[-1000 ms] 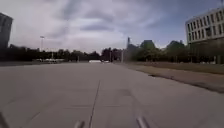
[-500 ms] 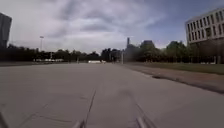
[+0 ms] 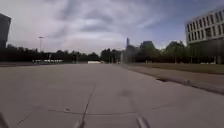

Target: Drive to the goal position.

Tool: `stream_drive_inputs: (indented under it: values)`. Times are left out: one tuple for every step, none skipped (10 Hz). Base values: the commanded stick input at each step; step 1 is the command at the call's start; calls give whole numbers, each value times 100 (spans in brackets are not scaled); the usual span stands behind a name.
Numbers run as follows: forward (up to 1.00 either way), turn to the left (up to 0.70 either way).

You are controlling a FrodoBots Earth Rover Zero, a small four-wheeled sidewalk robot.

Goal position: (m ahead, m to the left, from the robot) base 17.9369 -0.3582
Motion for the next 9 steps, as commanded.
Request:
stream_drive_inputs:
  values:
    - [100, 0]
    - [100, 0]
    - [100, 0]
    - [100, 0]
    - [100, 0]
    - [100, 0]
    - [100, 0]
    - [100, 0]
    - [100, 0]
